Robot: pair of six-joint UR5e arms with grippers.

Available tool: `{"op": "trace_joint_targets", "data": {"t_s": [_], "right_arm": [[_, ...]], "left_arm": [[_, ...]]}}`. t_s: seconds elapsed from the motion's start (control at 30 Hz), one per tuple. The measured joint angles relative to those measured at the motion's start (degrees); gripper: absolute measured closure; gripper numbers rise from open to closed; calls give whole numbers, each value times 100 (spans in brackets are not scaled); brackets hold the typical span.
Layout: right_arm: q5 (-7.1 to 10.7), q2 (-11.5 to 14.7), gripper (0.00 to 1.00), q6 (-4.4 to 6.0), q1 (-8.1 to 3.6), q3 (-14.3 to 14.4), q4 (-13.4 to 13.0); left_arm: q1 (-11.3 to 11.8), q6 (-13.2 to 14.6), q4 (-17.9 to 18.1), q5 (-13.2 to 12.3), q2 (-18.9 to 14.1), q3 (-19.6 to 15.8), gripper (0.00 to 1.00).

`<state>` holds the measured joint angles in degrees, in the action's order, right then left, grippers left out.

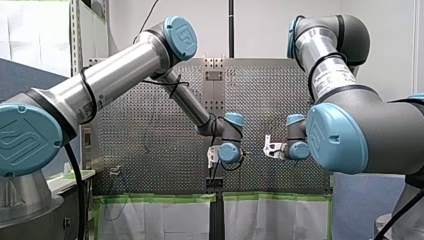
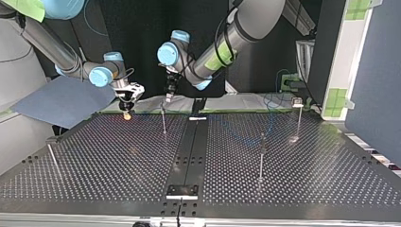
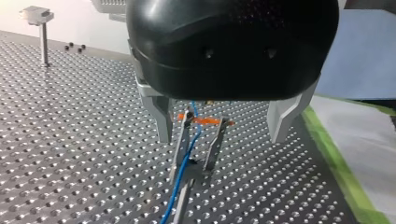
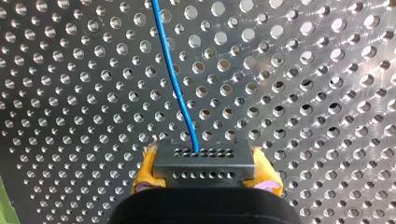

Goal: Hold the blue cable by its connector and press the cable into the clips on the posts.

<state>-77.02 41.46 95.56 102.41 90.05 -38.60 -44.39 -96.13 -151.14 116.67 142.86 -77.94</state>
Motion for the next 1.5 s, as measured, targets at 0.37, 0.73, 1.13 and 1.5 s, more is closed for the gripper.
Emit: {"op": "trace_joint_targets", "data": {"t_s": [0.37,0.73,1.13,1.5], "right_arm": [[-2,0,100,5,-52,0,-4],[1,-1,100,-6,-58,1,8],[0,-8,100,13,-66,0,10],[-3,-9,100,10,-67,0,26]], "left_arm": [[-112,-9,12,110,-347,-400,0],[-146,-80,655,514,-999,-1053,0],[-188,-341,1256,981,-1599,-1653,0],[-211,-605,1873,1011,-2215,-2268,0]]}}
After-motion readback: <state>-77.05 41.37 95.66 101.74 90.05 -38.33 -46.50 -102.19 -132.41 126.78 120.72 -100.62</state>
